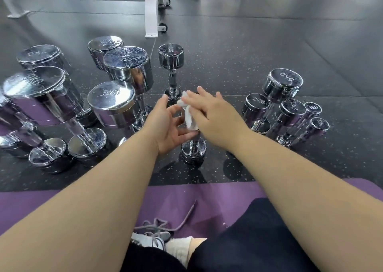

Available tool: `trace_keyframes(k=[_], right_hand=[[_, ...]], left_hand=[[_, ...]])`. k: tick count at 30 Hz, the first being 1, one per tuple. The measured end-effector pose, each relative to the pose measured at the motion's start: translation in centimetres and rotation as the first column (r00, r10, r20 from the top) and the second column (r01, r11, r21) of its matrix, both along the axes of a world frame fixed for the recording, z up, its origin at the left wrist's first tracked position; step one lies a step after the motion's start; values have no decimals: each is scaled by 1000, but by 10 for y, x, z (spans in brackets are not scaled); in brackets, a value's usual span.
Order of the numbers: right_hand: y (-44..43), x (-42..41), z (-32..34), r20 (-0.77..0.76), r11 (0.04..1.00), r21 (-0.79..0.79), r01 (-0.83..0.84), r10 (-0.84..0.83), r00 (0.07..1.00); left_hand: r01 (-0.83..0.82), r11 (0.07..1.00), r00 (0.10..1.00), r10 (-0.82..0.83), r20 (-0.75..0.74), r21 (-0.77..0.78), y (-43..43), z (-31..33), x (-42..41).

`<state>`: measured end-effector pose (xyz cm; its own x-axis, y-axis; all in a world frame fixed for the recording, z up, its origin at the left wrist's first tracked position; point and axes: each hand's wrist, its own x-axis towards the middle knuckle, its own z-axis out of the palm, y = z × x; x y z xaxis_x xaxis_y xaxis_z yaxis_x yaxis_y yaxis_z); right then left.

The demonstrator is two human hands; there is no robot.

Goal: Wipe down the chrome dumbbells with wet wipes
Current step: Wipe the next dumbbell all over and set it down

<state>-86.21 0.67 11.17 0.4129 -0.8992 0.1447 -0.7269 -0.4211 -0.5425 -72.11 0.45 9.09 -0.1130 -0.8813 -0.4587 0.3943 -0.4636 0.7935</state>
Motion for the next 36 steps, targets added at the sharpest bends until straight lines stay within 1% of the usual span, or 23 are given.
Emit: trace_keyframes(k=[2, 4, 6, 8, 10, 12, 13, 15, 17, 19, 20, 21, 22, 23, 24, 25, 27, 29, 31, 32, 33, 34, 36], right_hand=[[-11, -6, 2, 12, 995, 39, 93, -93, 996], [-22, -8, 10, 81, 973, 136, 184, -196, 977], [-22, -9, 12, 146, 956, 173, 235, -261, 954], [-5, -6, 3, 226, 942, 165, 293, -325, 918], [22, -2, -12, 348, 913, 156, 376, -407, 844], [39, 6, -21, 443, 922, 108, 371, -379, 813], [41, 9, -22, 431, 944, 63, 325, -319, 844], [31, 15, -18, 314, 974, -9, 228, -214, 925], [13, 12, -9, 210, 969, 2, 246, -241, 947], [-3, 3, -1, 199, 948, 118, 294, -313, 929], [-5, -2, 1, 241, 935, 199, 292, -336, 911], [-3, -5, -1, 303, 926, 264, 271, -346, 888], [3, -6, -2, 373, 920, 309, 243, -352, 859], [9, -6, -4, 446, 917, 337, 211, -353, 822], [14, -5, -7, 534, 910, 374, 176, -367, 762], [17, -4, -8, 623, 893, 428, 137, -401, 672], [19, -7, -8, 749, 837, 546, 27, -503, 432], [18, -12, -4, 778, 792, 607, -64, -576, 252], [16, -13, -3, 776, 769, 627, -122, -606, 175], [14, -13, -4, 770, 764, 634, -114, -613, 174], [12, -12, -4, 766, 764, 638, -99, -617, 179], [11, -9, -4, 768, 767, 635, -89, -616, 175], [9, -4, -4, 773, 776, 628, -61, -612, 168]], left_hand=[[5, 1000, 1000, -5, 22, 6, -1, -2, -1], [10, 1000, 999, -11, 33, 13, 0, -2, -2], [8, 1000, 999, -9, 47, 17, -1, -2, -2], [-14, 1000, 997, 13, 69, 14, -1, -2, -1], [-38, 999, 995, 38, 89, -1, -3, -4, -4], [-58, 998, 994, 59, 96, -7, -3, -5, -6], [-61, 998, 993, 62, 100, -8, -1, -5, -8], [-49, 999, 992, 49, 112, -9, 2, -5, -8], [-36, 999, 990, 35, 138, 0, 6, -3, -8], [-61, 997, 967, 68, 247, -37, 11, 3, -5], [-64, 992, 923, 99, 371, -107, 11, 6, -5], [-53, 975, 846, 159, 510, -216, 13, 8, -4], [-18, 937, 747, 245, 618, -350, 13, 10, -5], [64, 884, 667, 307, 678, -464, 13, 14, -6], [186, 833, 606, 321, 728, -522, 13, 17, -8], [315, 781, 544, 317, 777, -539, 10, 16, -12], [500, 713, 379, 331, 864, -492, 7, 11, -18], [523, 671, 234, 479, 846, -525, 8, 5, -21], [478, 600, 115, 682, 723, -642, 9, 2, -20], [442, 592, 77, 723, 686, -674, 10, 2, -18], [388, 621, 94, 708, 700, -680, 13, 3, -17], [309, 688, 141, 649, 748, -656, 15, 6, -16], [114, 825, 283, 506, 814, -553, 18, 4, -12]])
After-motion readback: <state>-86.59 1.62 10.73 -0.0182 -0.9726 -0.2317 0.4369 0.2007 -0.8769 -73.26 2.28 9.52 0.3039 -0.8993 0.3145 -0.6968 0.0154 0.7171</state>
